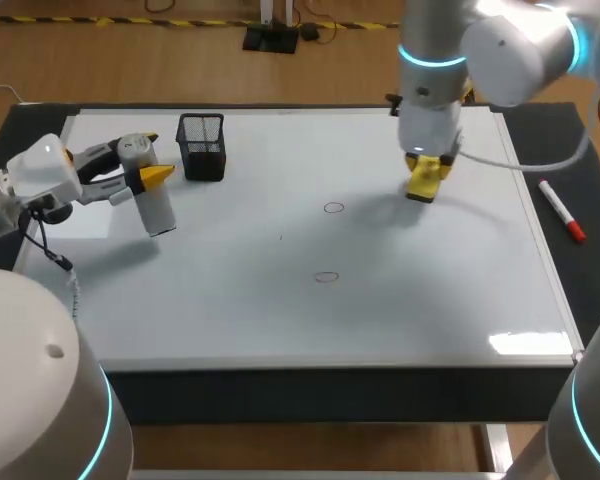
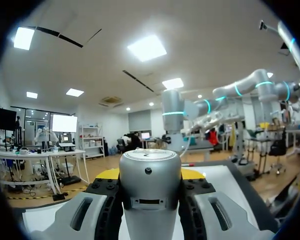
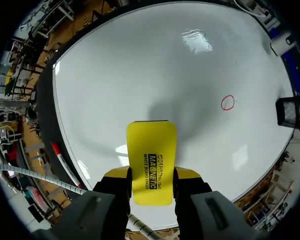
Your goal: Pick up the inspection probe, press it on each red-marked spot on the whiteboard one by one, put down the probe, pick up the eraser, and wipe off all the red marks.
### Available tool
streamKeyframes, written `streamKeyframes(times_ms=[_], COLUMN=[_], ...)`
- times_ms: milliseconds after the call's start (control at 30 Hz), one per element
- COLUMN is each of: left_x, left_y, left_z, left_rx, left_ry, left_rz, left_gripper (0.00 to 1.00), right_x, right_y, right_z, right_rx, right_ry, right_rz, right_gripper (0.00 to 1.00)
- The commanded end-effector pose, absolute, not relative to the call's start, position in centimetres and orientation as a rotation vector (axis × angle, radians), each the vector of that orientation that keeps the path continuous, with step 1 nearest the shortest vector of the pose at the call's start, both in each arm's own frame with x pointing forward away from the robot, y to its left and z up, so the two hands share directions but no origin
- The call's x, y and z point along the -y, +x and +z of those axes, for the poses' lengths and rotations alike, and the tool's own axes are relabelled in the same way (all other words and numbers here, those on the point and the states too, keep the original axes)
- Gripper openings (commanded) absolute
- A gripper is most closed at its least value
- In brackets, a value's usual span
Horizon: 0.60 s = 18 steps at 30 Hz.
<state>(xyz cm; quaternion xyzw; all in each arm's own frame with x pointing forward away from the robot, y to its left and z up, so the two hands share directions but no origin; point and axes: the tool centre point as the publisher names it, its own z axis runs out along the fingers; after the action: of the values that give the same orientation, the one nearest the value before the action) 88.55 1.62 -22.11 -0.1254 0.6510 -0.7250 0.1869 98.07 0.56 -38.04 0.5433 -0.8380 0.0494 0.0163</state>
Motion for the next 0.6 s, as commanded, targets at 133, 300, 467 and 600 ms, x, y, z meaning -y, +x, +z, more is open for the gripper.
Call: streamKeyframes(times_ms=[133, 300, 467, 600], left_x=[-1.6, -1.6, -1.6, -1.6], left_y=[88.5, 88.5, 88.5, 88.5], left_z=[-22.0, -22.0, -22.0, -22.0], left_rx=[-1.831, -1.831, -1.831, -1.831], left_ry=[-0.354, -0.354, -0.354, -0.354], left_rz=[-2.040, -2.040, -2.040, -2.040], left_gripper=[0.00, 0.00, 0.00, 0.00], right_x=[-6.3, -9.5, -12.6, -14.7], right_y=[97.8, 97.1, 96.4, 96.0], right_z=[-38.6, -39.0, -39.2, -39.4], right_rx=[2.482, 2.408, 2.353, 2.329], right_ry=[1.807, 1.904, 1.982, 2.023], right_rz=[0.191, 0.172, 0.149, 0.128], right_gripper=[0.00, 0.00, 0.00, 0.00])
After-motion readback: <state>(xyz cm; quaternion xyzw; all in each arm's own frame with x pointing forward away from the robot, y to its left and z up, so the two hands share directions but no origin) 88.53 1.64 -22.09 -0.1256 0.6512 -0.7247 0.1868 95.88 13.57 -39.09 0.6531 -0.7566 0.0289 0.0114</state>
